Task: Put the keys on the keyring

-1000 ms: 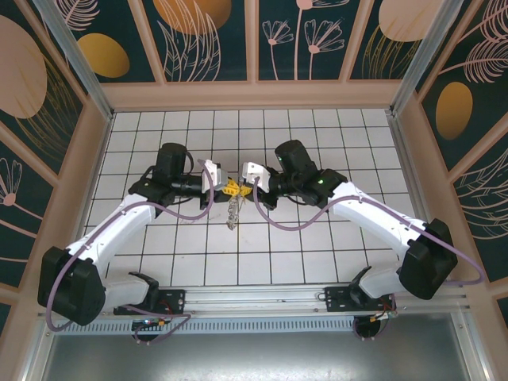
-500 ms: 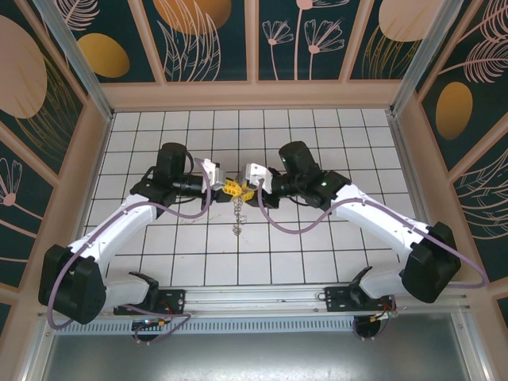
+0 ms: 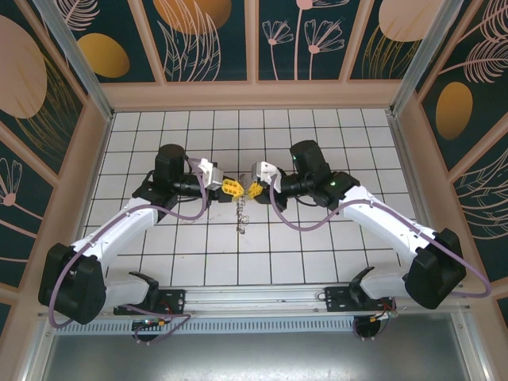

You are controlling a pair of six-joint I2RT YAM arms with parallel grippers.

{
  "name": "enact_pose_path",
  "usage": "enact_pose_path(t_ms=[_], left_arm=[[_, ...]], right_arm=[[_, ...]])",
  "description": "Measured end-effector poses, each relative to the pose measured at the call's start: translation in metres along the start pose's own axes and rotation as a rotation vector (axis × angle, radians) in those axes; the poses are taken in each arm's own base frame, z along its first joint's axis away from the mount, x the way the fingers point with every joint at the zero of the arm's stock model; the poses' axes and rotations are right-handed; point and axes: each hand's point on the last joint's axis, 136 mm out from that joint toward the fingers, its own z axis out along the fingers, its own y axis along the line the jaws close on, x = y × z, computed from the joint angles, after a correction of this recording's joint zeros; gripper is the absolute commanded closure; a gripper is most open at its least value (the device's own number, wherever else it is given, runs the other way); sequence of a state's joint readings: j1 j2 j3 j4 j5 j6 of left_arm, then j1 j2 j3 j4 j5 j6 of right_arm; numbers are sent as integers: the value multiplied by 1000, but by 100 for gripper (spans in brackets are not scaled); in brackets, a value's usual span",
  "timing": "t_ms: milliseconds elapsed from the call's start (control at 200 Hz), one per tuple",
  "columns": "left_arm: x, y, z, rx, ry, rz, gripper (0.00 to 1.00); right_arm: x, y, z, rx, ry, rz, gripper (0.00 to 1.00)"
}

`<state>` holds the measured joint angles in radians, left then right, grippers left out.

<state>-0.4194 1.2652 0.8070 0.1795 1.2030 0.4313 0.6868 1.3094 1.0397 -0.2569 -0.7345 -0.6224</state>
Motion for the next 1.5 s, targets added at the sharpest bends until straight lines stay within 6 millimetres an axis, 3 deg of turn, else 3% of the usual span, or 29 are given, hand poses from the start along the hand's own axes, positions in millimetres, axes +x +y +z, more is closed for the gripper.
enact_pose_path(t_ms=[235, 616, 676, 801, 941, 1076, 1211, 1497], left_arm=[[0, -1, 0, 1, -11, 0, 100], [16, -1, 0, -29, -6, -70, 100], [14, 0, 0, -32, -12, -62, 100], [9, 2, 0, -38, -26, -34, 100], [2, 2, -1, -41, -40, 0, 100], [0, 2, -1, -41, -46, 15, 100], [0, 2, -1, -41, -48, 18, 100], [0, 2, -1, -41, -48, 18, 100]], right_arm=[[2, 7, 3, -59, -13, 26, 100], [19, 2, 31, -126, 24, 147, 100], [17, 0, 31, -119, 17, 144, 92], [15, 0, 26, -87, 2, 102, 76], [16, 6, 14, -41, 3, 49, 72], [4, 4, -2, 12, -23, -19, 67], [-5, 4, -10, 36, -49, -55, 65], [-10, -3, -3, 48, -80, -80, 67]])
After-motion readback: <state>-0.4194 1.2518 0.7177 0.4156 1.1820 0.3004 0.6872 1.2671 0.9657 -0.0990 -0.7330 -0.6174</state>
